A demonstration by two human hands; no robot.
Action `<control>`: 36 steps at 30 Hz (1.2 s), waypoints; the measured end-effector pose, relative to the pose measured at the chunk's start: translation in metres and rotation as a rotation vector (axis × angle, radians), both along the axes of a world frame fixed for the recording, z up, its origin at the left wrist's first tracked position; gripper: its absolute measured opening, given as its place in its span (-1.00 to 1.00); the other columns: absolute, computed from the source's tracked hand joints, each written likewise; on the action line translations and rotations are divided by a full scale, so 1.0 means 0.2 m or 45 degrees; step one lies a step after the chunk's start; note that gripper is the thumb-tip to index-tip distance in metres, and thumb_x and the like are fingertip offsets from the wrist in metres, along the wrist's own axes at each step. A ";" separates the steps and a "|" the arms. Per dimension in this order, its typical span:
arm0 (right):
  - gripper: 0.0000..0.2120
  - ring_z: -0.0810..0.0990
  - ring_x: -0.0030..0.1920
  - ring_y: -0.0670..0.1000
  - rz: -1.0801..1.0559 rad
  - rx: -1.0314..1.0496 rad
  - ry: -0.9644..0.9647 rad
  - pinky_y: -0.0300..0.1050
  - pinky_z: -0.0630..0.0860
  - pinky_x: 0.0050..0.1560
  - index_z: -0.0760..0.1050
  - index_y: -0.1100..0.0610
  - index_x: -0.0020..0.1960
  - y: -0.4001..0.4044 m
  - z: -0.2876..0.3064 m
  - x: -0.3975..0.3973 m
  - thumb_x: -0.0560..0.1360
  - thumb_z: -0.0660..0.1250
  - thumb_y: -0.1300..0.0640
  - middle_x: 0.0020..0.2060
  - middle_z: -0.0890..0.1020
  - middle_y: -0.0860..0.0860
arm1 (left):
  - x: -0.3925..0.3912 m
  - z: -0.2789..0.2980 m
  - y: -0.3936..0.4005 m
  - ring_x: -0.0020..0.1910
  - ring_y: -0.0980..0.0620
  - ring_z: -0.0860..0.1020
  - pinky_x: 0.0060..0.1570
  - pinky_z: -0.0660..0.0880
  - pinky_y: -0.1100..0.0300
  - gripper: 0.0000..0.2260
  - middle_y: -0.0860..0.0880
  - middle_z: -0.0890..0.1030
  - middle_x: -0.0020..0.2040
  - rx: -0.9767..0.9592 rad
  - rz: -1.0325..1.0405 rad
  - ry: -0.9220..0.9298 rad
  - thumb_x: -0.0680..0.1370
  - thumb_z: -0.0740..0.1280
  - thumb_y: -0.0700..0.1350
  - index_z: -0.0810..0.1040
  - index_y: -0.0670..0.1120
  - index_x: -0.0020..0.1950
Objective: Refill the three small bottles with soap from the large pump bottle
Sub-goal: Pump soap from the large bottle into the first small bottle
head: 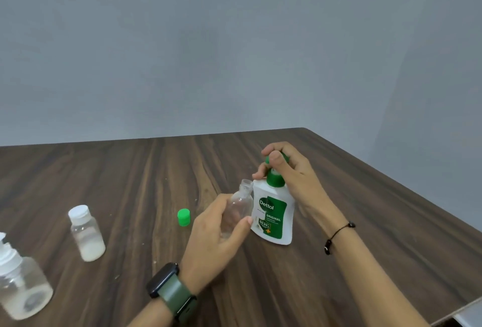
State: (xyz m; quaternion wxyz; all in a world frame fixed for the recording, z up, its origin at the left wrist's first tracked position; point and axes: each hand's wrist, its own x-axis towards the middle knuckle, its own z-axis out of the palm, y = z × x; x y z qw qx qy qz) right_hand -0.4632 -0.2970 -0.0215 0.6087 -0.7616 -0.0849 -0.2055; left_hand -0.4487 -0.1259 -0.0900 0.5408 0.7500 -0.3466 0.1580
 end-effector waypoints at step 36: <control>-0.82 0.48 -0.41 0.02 0.142 0.369 0.026 -0.11 0.47 -0.31 0.49 0.21 -0.21 0.36 -0.01 0.14 0.42 0.22 0.10 -0.47 0.51 0.10 | 0.09 0.11 0.25 -0.08 0.12 0.58 -0.14 0.55 0.11 -0.63 0.13 0.58 -0.04 -0.398 0.057 0.250 0.31 0.42 0.16 0.46 0.25 0.08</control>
